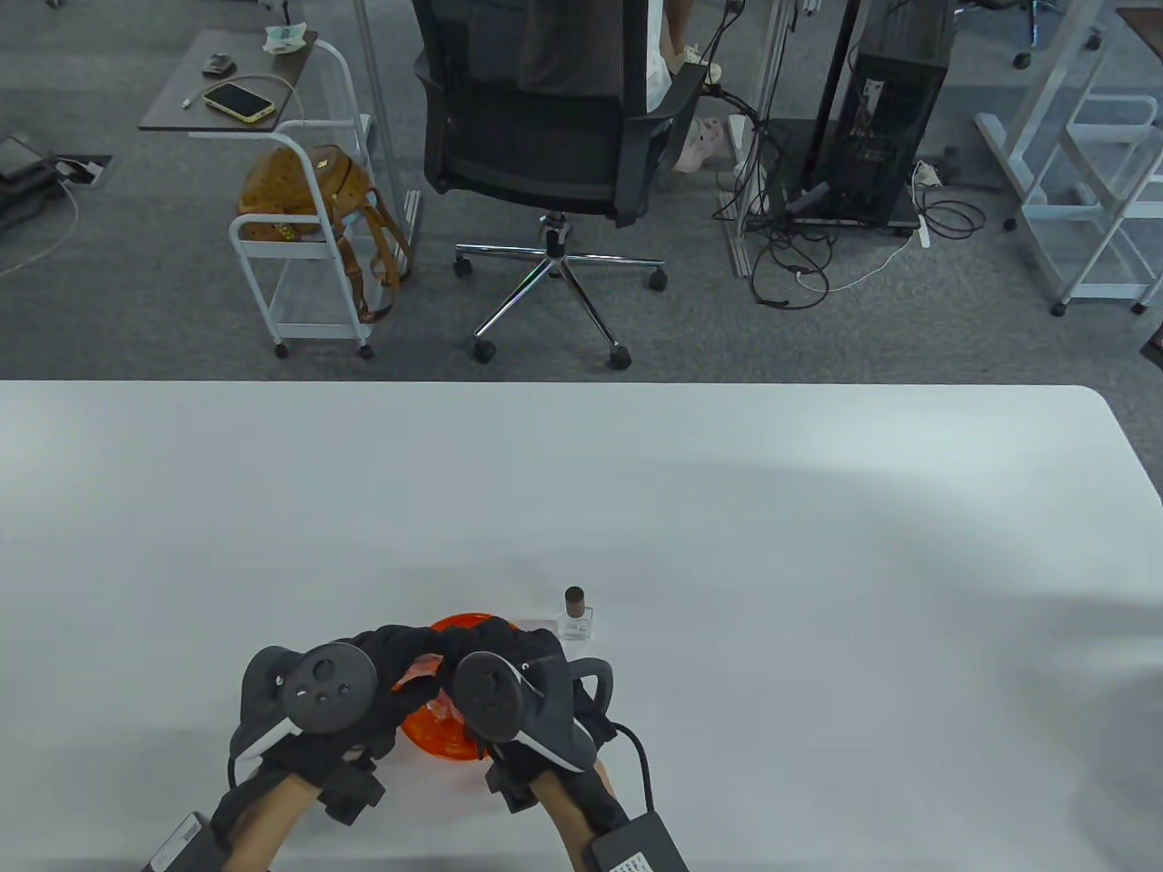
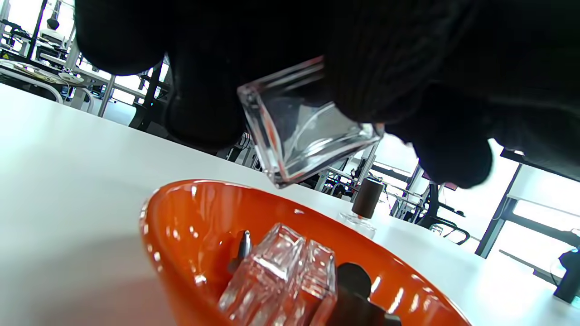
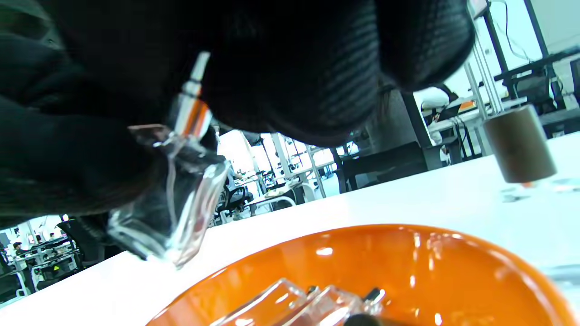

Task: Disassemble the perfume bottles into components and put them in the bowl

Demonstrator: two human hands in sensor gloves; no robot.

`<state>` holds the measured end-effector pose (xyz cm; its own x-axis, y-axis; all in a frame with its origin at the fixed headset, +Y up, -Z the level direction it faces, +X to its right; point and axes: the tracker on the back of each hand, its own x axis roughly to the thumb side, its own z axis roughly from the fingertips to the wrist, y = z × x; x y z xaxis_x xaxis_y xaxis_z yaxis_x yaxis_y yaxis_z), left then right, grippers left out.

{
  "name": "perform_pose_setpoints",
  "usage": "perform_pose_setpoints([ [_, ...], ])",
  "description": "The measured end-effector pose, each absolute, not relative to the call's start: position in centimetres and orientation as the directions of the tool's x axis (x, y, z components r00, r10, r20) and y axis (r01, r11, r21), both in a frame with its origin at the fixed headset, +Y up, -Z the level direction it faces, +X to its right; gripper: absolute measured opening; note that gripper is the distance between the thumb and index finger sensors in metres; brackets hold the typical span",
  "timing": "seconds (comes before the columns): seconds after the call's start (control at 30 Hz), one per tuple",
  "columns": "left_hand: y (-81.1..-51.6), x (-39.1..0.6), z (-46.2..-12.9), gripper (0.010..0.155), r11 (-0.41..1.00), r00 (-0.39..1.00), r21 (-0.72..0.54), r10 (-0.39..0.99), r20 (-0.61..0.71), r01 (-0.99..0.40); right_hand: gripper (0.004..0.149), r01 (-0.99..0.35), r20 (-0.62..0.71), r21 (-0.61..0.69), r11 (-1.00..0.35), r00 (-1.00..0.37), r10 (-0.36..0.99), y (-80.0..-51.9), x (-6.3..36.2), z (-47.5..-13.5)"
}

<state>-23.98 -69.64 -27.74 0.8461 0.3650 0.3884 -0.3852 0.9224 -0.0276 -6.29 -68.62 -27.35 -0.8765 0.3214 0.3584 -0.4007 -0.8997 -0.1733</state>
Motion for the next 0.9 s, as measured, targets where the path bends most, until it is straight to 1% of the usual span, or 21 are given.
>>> perform_pose_setpoints([
  [0.07,-69.61,-23.83,-27.71,0.054,0.922,0.844,-0.019,0.362,0.395,-0.386,0.043,-0.391,0.371,-0.159,-0.906,-0.875,0.312,-68.58,-6.32,-27.34],
  [0.17,-69.57,-23.84,-27.81,0.054,0.921,0.846,-0.008,0.360,0.393,-0.389,0.049,-0.401,0.361,-0.113,-0.909,-0.869,0.339,-68.70,-6.35,-27.42],
  [0.27,-69.66,-23.92,-27.80,0.054,0.922,0.845,-0.025,0.364,0.391,-0.386,0.045,-0.401,0.353,-0.148,-0.904,-0.875,0.331,-68.85,-6.29,-27.48],
  [0.33,-69.60,-23.80,-27.66,0.054,0.924,0.845,-0.020,0.357,0.397,-0.381,0.042,-0.405,0.361,-0.143,-0.903,-0.871,0.333,-68.73,-6.31,-27.42],
  [0.43,-69.39,-23.88,-27.71,0.054,0.917,0.842,-0.007,0.369,0.393,-0.399,0.050,-0.427,0.354,-0.125,-0.896,-0.862,0.362,-68.48,-6.28,-27.35],
  [0.5,-69.41,-24.00,-27.76,0.054,0.911,0.836,-0.020,0.385,0.391,-0.411,0.049,-0.435,0.346,-0.119,-0.892,-0.861,0.374,-68.52,-6.18,-27.45],
  [0.57,-69.45,-23.89,-27.69,0.054,0.922,0.844,-0.033,0.368,0.391,-0.387,0.043,-0.442,0.336,-0.130,-0.888,-0.862,0.380,-68.61,-6.12,-27.54],
  [0.6,-69.44,-23.83,-27.59,0.054,0.925,0.846,-0.026,0.358,0.395,-0.379,0.042,-0.434,0.338,-0.130,-0.891,-0.864,0.372,-68.63,-6.16,-27.52],
  [0.67,-69.40,-23.67,-27.59,0.054,0.925,0.846,-0.021,0.356,0.397,-0.380,0.045,-0.422,0.349,-0.115,-0.899,-0.865,0.362,-68.56,-6.22,-27.44],
  [0.77,-69.43,-23.91,-27.73,0.054,0.919,0.841,-0.023,0.371,0.394,-0.395,0.048,-0.438,0.339,-0.106,-0.892,-0.860,0.382,-68.66,-6.17,-27.53],
  [0.8,-69.44,-23.89,-27.76,0.054,0.915,0.835,-0.029,0.380,0.399,-0.402,0.047,-0.444,0.339,-0.125,-0.887,-0.860,0.382,-68.70,-6.11,-27.55],
  [0.83,-69.46,-23.82,-27.70,0.054,0.920,0.839,-0.037,0.371,0.399,-0.390,0.042,-0.448,0.330,-0.131,-0.885,-0.861,0.387,-68.70,-6.12,-27.59],
  [0.9,-69.46,-23.72,-27.61,0.054,0.924,0.842,-0.032,0.361,0.402,-0.381,0.041,-0.431,0.338,-0.134,-0.892,-0.866,0.368,-68.61,-6.12,-27.57],
])
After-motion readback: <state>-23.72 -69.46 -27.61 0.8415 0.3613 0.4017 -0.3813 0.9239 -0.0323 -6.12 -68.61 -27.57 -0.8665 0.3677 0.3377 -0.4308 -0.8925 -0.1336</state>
